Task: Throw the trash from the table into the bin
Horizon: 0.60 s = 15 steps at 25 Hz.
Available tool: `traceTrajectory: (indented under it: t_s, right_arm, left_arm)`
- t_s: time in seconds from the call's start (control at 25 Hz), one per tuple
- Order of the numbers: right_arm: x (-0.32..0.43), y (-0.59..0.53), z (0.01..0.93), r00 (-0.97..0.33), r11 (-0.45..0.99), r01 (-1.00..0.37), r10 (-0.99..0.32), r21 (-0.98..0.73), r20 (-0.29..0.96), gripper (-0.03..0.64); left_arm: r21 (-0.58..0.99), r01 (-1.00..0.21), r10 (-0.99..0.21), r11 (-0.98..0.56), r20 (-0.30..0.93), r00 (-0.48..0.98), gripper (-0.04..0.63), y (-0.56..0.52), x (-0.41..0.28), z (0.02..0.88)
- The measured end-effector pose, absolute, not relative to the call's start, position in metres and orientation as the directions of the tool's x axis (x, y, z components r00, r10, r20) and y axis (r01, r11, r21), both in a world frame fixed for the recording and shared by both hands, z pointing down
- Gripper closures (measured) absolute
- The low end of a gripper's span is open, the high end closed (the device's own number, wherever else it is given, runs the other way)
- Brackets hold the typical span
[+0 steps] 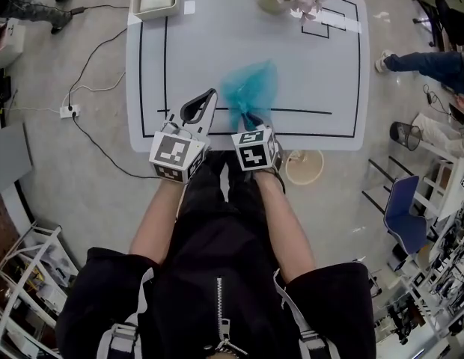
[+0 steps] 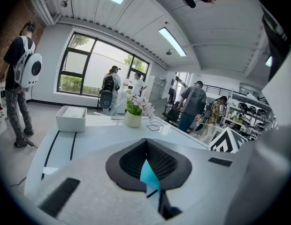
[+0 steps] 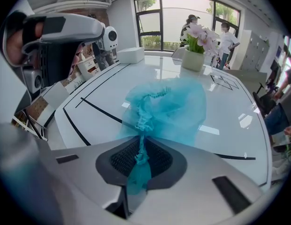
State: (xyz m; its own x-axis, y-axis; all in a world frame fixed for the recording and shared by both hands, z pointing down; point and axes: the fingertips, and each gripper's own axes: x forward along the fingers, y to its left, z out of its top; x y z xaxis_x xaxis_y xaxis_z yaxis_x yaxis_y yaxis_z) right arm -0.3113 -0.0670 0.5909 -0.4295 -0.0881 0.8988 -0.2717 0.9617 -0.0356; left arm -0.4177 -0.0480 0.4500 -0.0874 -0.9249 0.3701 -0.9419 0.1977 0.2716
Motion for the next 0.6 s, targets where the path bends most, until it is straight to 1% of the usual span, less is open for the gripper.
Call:
traceTrajectory:
  t_s: [0.32, 0.6]
  right_arm:
    - [-0.314, -0.073, 0.575, -0.457, 0.954, -0.299, -0.125, -0.020, 0.881, 0.586]
    - [-0.331, -0.105, 0.508, -0.551, 0.937, -0.346, -0.247, 0.051, 0.797, 0.588]
  left_arm:
    - [0.263, -0.950, -0.930, 0.167, 0.362, -0.064, 0.590, -0.054, -0.425, 0.445]
    - [0.280, -0.952, -0.947, 0.123, 0.320, -0.029, 0.589, -0.068, -0.433, 0.416]
